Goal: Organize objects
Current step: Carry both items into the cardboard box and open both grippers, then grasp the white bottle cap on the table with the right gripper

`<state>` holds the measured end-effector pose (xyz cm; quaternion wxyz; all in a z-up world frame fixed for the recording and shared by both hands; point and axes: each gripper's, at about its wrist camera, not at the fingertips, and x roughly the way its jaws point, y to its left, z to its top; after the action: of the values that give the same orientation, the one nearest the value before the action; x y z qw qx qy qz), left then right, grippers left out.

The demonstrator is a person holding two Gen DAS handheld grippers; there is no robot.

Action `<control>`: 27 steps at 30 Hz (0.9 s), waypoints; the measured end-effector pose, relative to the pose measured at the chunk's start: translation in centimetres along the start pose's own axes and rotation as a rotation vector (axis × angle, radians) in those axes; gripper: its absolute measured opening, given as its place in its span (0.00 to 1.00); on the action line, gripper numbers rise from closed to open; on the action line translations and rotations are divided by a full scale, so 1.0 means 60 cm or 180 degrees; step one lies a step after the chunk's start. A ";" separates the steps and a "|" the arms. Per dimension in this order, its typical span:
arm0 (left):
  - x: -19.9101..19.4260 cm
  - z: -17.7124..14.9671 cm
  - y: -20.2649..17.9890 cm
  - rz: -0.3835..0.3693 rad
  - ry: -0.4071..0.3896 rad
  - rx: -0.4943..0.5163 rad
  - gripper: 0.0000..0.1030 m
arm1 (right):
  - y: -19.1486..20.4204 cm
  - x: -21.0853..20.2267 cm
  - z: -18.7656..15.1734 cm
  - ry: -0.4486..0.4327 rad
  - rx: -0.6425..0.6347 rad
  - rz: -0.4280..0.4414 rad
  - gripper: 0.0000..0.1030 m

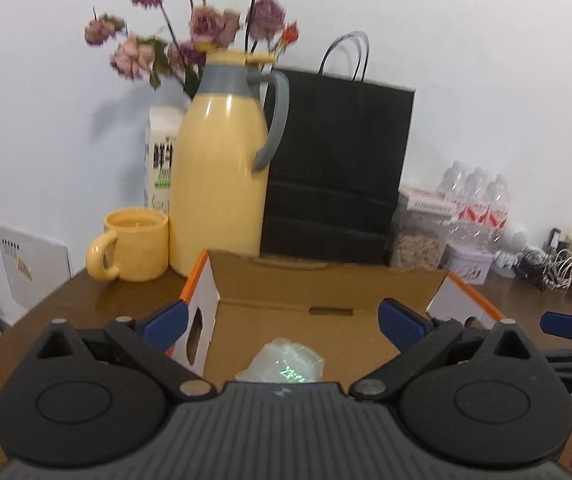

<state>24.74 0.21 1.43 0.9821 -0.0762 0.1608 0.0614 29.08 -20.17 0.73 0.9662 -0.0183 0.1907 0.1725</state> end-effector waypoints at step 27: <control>-0.299 -0.109 0.094 -0.0052 0.0149 0.0181 1.00 | 0.055 -0.285 -0.162 0.0313 -0.0138 0.0310 1.00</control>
<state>5.06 2.90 0.41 0.9803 -0.0511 0.1847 0.0470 9.63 -23.66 -1.78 0.9455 -0.0385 0.2347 0.2224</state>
